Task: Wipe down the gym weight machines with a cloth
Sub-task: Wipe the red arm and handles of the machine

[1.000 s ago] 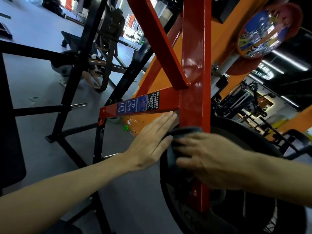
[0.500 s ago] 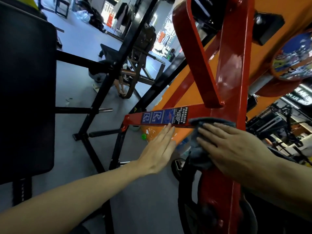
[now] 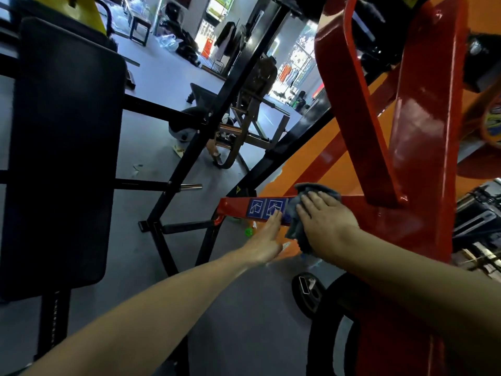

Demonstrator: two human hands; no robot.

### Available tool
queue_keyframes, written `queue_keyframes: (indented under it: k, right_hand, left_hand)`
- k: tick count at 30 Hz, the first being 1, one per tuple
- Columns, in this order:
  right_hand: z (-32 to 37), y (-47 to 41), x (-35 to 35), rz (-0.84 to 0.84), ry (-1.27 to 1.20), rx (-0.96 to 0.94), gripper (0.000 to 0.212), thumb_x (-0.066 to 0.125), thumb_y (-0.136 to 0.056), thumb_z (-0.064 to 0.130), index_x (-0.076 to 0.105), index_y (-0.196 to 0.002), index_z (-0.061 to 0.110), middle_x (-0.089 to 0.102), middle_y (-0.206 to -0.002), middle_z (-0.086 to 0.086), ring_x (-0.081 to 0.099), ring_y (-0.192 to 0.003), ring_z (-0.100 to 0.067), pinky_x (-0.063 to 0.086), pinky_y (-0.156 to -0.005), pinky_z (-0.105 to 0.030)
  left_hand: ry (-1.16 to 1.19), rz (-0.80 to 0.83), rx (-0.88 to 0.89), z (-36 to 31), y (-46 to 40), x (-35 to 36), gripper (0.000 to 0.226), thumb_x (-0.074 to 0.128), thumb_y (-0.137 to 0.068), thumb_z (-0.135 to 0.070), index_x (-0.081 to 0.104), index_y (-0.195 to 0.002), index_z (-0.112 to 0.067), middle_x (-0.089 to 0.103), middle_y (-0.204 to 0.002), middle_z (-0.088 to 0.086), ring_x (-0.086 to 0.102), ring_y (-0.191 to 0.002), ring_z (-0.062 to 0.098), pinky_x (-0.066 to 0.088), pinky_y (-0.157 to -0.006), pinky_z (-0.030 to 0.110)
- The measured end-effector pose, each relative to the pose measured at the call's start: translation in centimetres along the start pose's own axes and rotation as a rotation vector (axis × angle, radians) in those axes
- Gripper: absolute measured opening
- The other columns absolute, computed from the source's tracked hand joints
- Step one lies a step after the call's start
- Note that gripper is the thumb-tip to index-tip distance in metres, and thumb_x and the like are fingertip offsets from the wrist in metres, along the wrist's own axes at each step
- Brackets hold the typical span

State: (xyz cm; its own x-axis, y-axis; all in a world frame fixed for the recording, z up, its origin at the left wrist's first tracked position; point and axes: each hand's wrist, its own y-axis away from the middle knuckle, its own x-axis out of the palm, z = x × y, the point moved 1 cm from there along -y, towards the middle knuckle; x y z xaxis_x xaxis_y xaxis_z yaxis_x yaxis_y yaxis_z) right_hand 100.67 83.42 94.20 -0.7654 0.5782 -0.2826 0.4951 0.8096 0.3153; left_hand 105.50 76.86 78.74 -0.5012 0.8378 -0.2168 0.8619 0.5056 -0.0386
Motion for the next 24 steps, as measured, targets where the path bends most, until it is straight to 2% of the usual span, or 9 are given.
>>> queue_keyframes:
  k: [3, 5, 6, 9, 12, 15, 18, 20, 24]
  right_hand:
    - [1.8, -3.7, -0.3, 0.021, -0.02, -0.021, 0.073, 0.03, -0.109, 0.044, -0.006, -0.16, 0.007, -0.015, -0.168, -0.013, -0.013, -0.155, -0.029, -0.009, -0.124, -0.041]
    - [2.6, -6.3, -0.6, 0.031, -0.024, -0.035, 0.071, 0.031, -0.109, 0.043, -0.002, -0.161, 0.007, -0.01, -0.168, -0.013, -0.009, -0.156, -0.029, -0.007, -0.125, -0.04]
    - [2.9, -7.6, -0.7, 0.028, -0.035, -0.035, 0.071, 0.032, -0.109, 0.043, 0.001, -0.161, 0.007, -0.006, -0.169, -0.014, -0.005, -0.156, -0.028, -0.004, -0.125, -0.039]
    - [3.3, -10.7, -0.6, -0.031, -0.134, -0.029, 0.066, 0.039, -0.107, 0.043, 0.02, -0.158, 0.007, 0.02, -0.165, -0.015, 0.019, -0.152, -0.029, 0.012, -0.122, -0.038]
    - [4.2, -11.8, -0.9, -0.129, -0.133, -0.025, 0.047, 0.048, -0.104, 0.037, 0.043, -0.144, 0.013, 0.045, -0.146, -0.01, 0.04, -0.134, -0.029, 0.032, -0.108, -0.037]
    - [5.0, -11.2, -0.7, -0.202, -0.168, 0.002, 0.031, 0.049, -0.104, 0.034, 0.056, -0.13, 0.019, 0.053, -0.136, -0.006, 0.045, -0.127, -0.028, 0.034, -0.102, -0.039]
    - [5.2, -10.1, -0.5, -0.229, -0.175, 0.02, 0.027, 0.051, -0.103, 0.037, 0.062, -0.122, 0.022, 0.054, -0.133, -0.008, 0.044, -0.126, -0.03, 0.033, -0.104, -0.041]
    - [5.5, -9.2, -0.6, -0.25, -0.171, 0.017, 0.025, 0.05, -0.102, 0.036, 0.065, -0.117, 0.022, 0.058, -0.131, -0.008, 0.046, -0.124, -0.03, 0.035, -0.102, -0.041]
    - [7.6, -7.8, -0.6, -0.202, -0.268, -0.044, 0.021, 0.063, -0.096, 0.025, 0.065, -0.116, 0.019, 0.066, -0.121, -0.006, 0.058, -0.114, -0.028, 0.04, -0.095, -0.039]
  left_hand:
    - [-0.006, 0.005, 0.085, 1.2, -0.6, -0.3, 0.096, 0.047, -0.085, 0.005, 0.0, -0.163, -0.026, 0.001, -0.171, -0.004, 0.009, -0.156, 0.019, 0.027, -0.122, 0.038]
    - [-0.008, 0.004, 0.08, 1.7, -0.9, -1.0, 0.096, 0.046, -0.086, 0.008, 0.001, -0.163, -0.025, 0.005, -0.171, -0.003, 0.013, -0.156, 0.019, 0.028, -0.123, 0.043]
    - [-0.006, 0.014, 0.057, 1.9, -0.9, -1.5, 0.094, 0.046, -0.088, 0.009, 0.0, -0.163, -0.024, 0.005, -0.171, -0.003, 0.01, -0.156, 0.018, 0.026, -0.124, 0.041]
    - [-0.016, 0.01, 0.022, 3.1, -1.3, -2.6, 0.094, 0.044, -0.087, 0.008, 0.001, -0.163, -0.026, 0.005, -0.171, -0.005, 0.009, -0.156, 0.015, 0.024, -0.124, 0.036]
    - [-0.049, 0.003, -0.032, 4.8, -1.5, -4.2, 0.087, 0.042, -0.091, 0.008, 0.001, -0.163, -0.018, 0.0, -0.17, -0.004, 0.001, -0.156, 0.012, 0.01, -0.125, 0.027]
    - [-0.063, -0.018, -0.066, 6.7, -1.3, -5.0, 0.082, 0.044, -0.094, 0.002, 0.001, -0.162, -0.017, -0.001, -0.167, -0.007, 0.0, -0.154, 0.008, 0.009, -0.126, 0.028]
    - [-0.081, -0.009, -0.133, 8.0, -0.6, -5.2, 0.086, 0.042, -0.09, 0.005, 0.001, -0.163, -0.017, 0.0, -0.17, -0.002, 0.001, -0.155, 0.011, 0.007, -0.123, 0.024]
    - [-0.089, 0.006, -0.157, 8.5, 0.2, -5.4, 0.087, 0.041, -0.088, 0.005, 0.002, -0.163, -0.017, 0.002, -0.17, -0.002, 0.002, -0.156, 0.012, 0.007, -0.125, 0.026]
    - [-0.065, -0.038, -0.186, 9.3, 2.0, -6.7, 0.089, 0.043, -0.085, 0.001, 0.012, -0.163, -0.027, 0.021, -0.166, -0.005, 0.017, -0.154, 0.014, 0.019, -0.126, 0.035]
